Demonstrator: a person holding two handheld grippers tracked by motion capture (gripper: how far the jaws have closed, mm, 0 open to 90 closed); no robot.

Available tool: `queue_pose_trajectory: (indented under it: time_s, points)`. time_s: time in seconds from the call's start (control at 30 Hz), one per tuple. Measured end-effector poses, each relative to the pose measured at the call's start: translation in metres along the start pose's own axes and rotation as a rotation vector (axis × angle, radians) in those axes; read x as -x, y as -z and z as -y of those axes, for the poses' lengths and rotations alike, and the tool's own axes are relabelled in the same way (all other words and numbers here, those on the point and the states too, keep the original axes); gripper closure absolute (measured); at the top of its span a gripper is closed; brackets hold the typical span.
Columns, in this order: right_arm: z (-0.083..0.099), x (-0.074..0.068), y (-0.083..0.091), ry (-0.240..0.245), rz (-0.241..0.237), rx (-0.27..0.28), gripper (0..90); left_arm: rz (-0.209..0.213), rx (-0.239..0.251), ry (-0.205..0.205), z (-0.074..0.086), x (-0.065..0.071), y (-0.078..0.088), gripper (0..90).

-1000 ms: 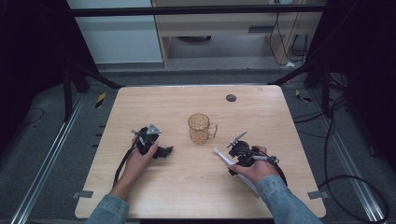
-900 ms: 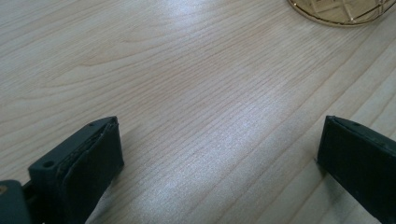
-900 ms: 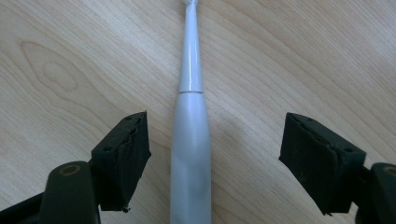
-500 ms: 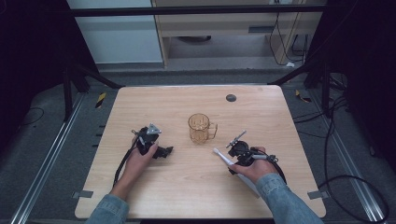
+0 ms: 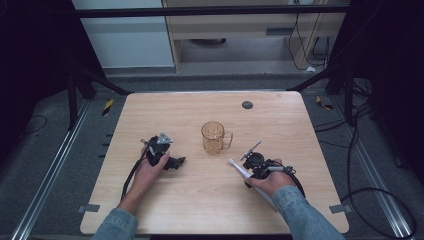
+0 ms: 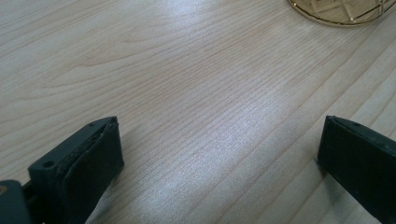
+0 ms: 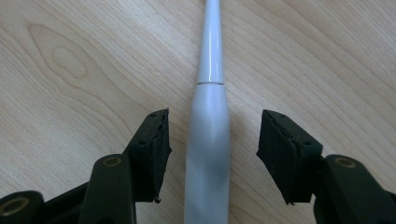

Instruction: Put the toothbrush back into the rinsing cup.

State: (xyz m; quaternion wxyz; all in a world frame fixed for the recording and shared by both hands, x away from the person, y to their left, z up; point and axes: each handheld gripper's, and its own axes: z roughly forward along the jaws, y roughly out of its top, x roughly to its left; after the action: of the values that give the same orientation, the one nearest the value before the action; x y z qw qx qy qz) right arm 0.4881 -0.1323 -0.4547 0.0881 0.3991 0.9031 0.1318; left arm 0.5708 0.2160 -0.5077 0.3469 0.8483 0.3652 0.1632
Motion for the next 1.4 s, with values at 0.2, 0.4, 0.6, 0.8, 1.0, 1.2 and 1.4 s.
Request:
queue_pose_trajectory:
  time_s: [0.2, 0.4, 0.6, 0.8, 1.0, 1.2, 1.4]
  points:
    - [0.0, 0.002, -0.002, -0.015, -0.005, -0.018, 46.4, 0.0, 0.0, -0.001, 0.0, 0.0, 0.0, 0.0]
    - [-0.002, 0.001, -0.007, -0.002, -0.014, -0.03, 47.6, 0.0, 0.0, -0.001, 0.0, 0.0, 0.0, 0.0]
    - [-0.002, 0.002, -0.011, -0.009, -0.017, -0.056, 50.9, 0.001, 0.0, 0.001, 0.0, 0.0, 0.0, 0.0]
    - [-0.002, 0.003, -0.014, 0.003, -0.021, -0.083, 57.9, 0.0, 0.0, 0.001, 0.0, 0.0, 0.0, 0.0]
    - [-0.004, 0.003, -0.015, 0.035, -0.031, -0.092, 66.3, 0.0, 0.0, -0.001, 0.0, 0.0, 0.0, 0.0]
    - [-0.005, 0.003, -0.014, 0.01, -0.052, -0.106, 66.8, 0.0, 0.0, -0.001, 0.0, 0.0, 0.0, 0.0]
    - [-0.005, 0.015, -0.001, -0.014, -0.077, -0.042, 66.9, 0.0, 0.0, 0.001, 0.0, 0.0, 0.0, 0.0]
